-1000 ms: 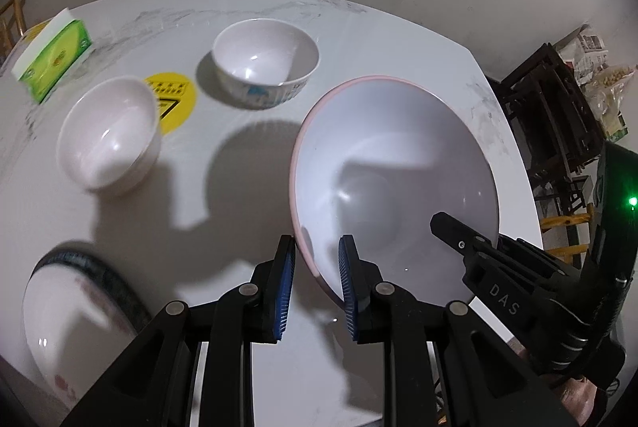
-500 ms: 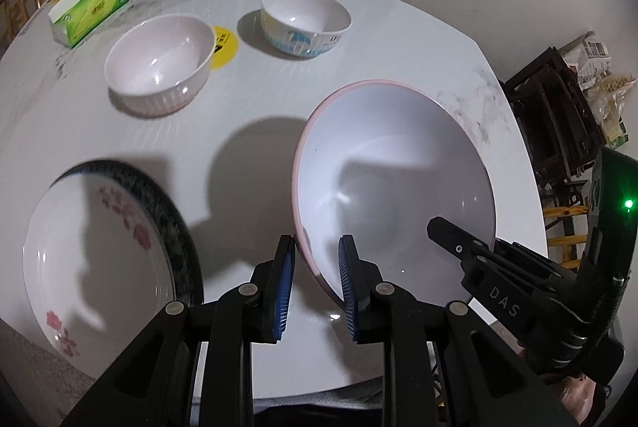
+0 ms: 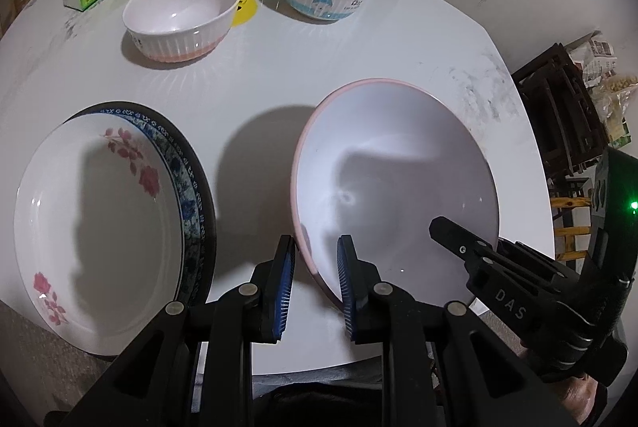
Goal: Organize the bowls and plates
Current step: 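Lift the pink bowl with both tools and carry it beside the plate stack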
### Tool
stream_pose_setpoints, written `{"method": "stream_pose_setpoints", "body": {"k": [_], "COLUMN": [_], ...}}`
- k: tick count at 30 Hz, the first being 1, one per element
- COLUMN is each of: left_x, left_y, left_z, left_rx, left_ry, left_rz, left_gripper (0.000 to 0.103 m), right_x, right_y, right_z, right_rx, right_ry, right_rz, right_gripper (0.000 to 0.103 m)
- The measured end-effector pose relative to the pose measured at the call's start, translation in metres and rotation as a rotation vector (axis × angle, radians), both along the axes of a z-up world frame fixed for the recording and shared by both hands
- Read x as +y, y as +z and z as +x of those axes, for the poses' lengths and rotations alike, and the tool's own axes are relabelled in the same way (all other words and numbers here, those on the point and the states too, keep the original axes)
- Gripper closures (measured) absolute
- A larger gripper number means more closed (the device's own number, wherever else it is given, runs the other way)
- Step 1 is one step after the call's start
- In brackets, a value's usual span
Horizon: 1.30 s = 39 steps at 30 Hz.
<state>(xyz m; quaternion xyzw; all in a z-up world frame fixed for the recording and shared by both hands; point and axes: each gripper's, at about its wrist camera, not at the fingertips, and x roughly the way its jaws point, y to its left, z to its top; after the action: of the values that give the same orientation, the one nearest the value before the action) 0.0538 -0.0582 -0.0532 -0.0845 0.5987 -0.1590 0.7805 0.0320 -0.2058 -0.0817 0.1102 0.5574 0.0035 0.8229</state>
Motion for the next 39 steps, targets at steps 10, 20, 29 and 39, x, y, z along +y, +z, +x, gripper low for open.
{"method": "stream_pose_setpoints", "body": {"k": [10, 20, 29, 39], "left_x": [0.002, 0.001, 0.004, 0.009], "left_y": [-0.002, -0.006, -0.006, -0.003], "left_z": [-0.002, -0.002, -0.003, -0.002], "left_rx": [0.001, 0.009, 0.008, -0.011], "left_ry": [0.003, 0.009, 0.017, 0.024], "left_rz": [0.011, 0.021, 0.015, 0.015], "left_gripper": [0.086, 0.086, 0.085, 0.073], "right_x": [0.004, 0.008, 0.009, 0.011], "right_y": [-0.007, -0.011, -0.012, 0.004], "right_z": [0.001, 0.003, 0.004, 0.004], "right_rx": [0.016, 0.022, 0.023, -0.032], "right_ry": [0.005, 0.018, 0.029, 0.040], "right_rz": [0.008, 0.004, 0.009, -0.033], "right_gripper": [0.082, 0.081, 0.080, 0.064]}}
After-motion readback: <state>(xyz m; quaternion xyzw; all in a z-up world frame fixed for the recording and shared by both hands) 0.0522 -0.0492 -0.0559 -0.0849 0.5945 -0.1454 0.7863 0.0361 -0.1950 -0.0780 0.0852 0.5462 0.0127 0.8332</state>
